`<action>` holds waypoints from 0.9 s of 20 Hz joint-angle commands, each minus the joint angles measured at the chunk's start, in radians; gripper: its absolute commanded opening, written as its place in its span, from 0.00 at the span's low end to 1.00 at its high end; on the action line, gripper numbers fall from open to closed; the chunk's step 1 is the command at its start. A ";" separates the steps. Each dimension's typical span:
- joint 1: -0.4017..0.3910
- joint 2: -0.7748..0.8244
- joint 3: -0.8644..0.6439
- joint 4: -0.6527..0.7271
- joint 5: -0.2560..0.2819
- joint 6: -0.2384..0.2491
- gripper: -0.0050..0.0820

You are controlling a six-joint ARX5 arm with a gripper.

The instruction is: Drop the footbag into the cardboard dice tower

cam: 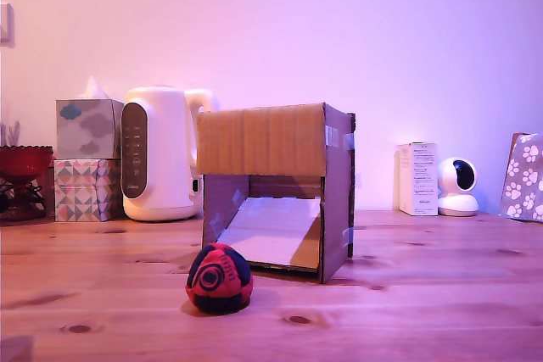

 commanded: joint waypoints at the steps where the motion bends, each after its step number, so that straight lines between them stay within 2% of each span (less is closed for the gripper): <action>1: 0.005 -0.002 -0.016 0.015 -0.033 -0.057 0.04; 11: 0.005 -0.002 -0.016 0.016 -0.032 -0.059 0.04; 12: 0.005 -0.002 -0.016 0.027 -0.029 -0.073 0.04; 14: 0.005 -0.002 -0.016 0.080 -0.016 -0.131 0.04; 15: 0.005 -0.002 -0.016 0.123 -0.005 -0.141 0.04; 18: 0.004 -0.002 -0.014 0.247 0.050 -0.224 0.04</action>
